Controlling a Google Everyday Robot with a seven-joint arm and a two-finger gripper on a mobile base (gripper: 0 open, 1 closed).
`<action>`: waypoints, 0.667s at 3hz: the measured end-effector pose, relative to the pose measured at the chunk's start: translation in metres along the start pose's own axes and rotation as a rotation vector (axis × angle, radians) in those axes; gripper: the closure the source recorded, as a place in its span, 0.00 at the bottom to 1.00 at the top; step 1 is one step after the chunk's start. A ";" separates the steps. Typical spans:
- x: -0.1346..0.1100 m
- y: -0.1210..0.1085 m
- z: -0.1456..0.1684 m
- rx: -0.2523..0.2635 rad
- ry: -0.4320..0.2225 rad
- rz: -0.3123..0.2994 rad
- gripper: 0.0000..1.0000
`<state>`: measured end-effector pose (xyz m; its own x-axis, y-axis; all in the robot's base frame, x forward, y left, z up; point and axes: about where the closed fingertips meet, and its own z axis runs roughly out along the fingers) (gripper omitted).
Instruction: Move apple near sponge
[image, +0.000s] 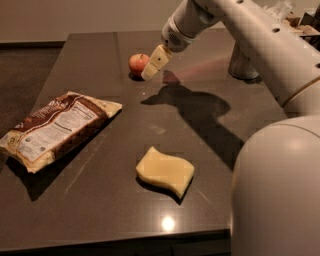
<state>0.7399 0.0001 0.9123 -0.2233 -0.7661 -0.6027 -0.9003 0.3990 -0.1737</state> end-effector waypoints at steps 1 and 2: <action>-0.009 -0.006 0.024 -0.013 -0.022 0.025 0.00; -0.022 -0.010 0.044 -0.028 -0.042 0.039 0.00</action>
Offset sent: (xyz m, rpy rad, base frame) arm 0.0510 0.0493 -0.0165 0.0923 0.0244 -0.0120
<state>0.7705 0.0346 0.8934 -0.2434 -0.7283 -0.6406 -0.9013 0.4138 -0.1279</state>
